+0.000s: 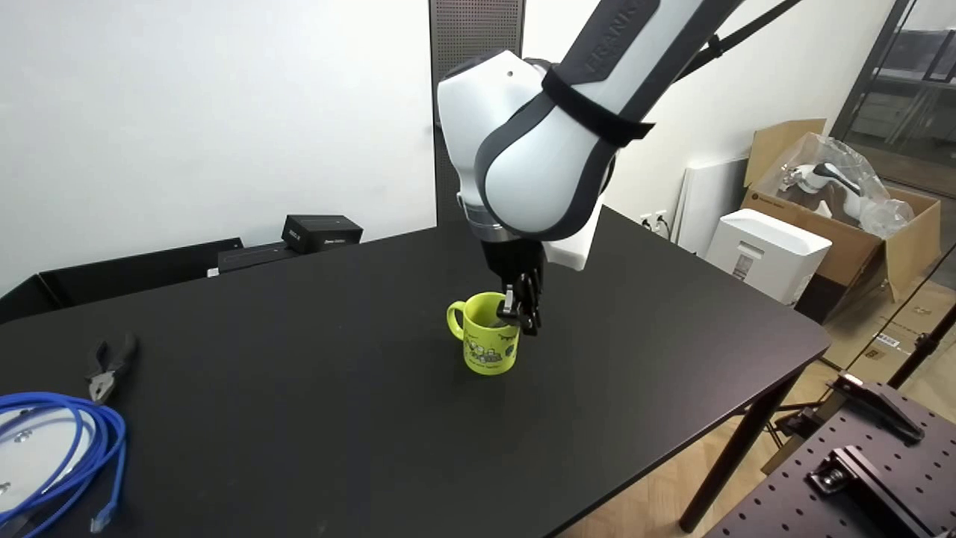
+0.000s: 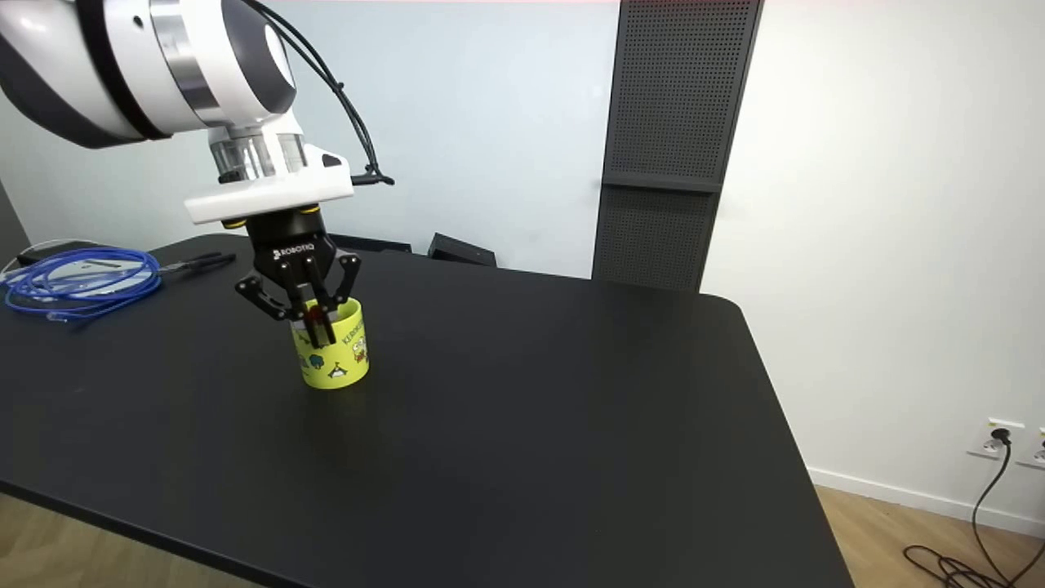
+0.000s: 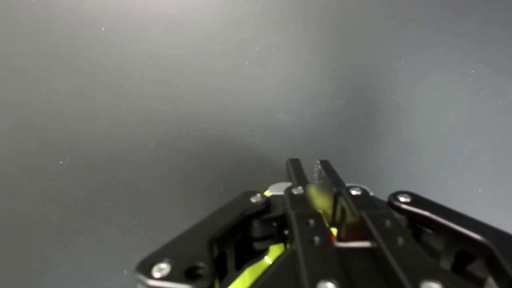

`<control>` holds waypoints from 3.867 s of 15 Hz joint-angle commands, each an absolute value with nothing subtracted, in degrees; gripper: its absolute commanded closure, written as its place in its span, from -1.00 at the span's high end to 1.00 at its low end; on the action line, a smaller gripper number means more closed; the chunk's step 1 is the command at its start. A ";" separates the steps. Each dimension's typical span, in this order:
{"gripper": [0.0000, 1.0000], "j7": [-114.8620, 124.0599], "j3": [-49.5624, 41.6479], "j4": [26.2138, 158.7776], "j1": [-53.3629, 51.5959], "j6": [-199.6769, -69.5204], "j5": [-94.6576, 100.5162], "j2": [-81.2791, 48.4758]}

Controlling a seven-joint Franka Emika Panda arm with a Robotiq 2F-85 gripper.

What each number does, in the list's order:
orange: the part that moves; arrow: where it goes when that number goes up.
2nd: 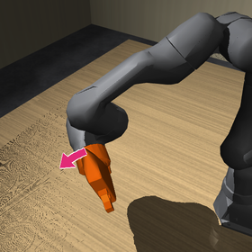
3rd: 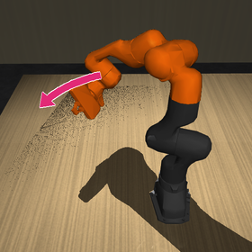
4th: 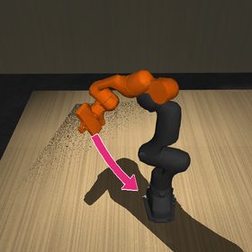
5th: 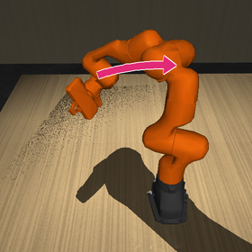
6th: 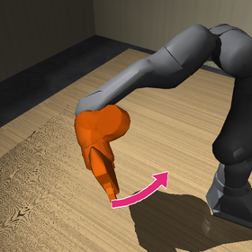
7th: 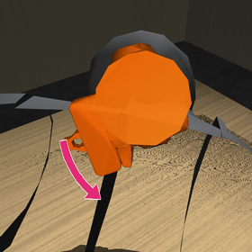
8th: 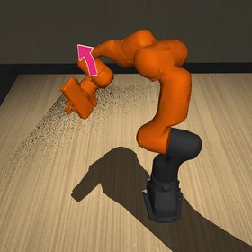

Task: Put the marker on the table

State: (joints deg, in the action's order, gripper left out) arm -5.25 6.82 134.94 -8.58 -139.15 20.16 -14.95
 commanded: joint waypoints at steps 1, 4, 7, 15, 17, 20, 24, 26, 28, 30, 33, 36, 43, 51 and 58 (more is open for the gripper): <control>-1.00 -3.43 6.47 134.41 -9.28 -137.15 19.70 -15.09; -1.00 -3.34 6.62 134.32 -9.24 -135.76 19.00 -15.08; -1.00 -6.54 6.09 135.71 -7.03 -132.77 15.93 -11.94; 0.35 -8.97 6.14 136.21 -5.95 -125.61 11.90 -3.06; 0.58 -9.72 6.52 135.16 -6.33 -124.70 11.57 -1.92; 0.99 -10.92 6.84 133.86 -6.61 -124.44 11.08 -1.57; 1.00 -12.52 7.09 132.76 -6.75 -125.19 11.40 -3.28; 1.00 -12.38 7.20 132.45 -6.85 -125.76 11.74 -4.20; 1.00 -12.42 7.10 134.01 -6.76 -126.06 11.91 -3.03; 1.00 -12.63 7.22 133.72 -6.84 -126.06 11.65 -3.31; 1.00 -12.23 7.17 132.78 -6.86 -125.64 12.07 -4.26; 1.00 -12.42 7.08 130.99 -6.87 -127.28 13.45 -7.64; 1.00 -12.36 6.95 125.87 -7.48 -130.71 17.52 -16.08; 0.07 -14.27 7.97 121.55 -8.28 -127.99 15.51 -20.96; -0.90 -15.03 9.59 123.18 -8.17 -120.96 10.50 -18.50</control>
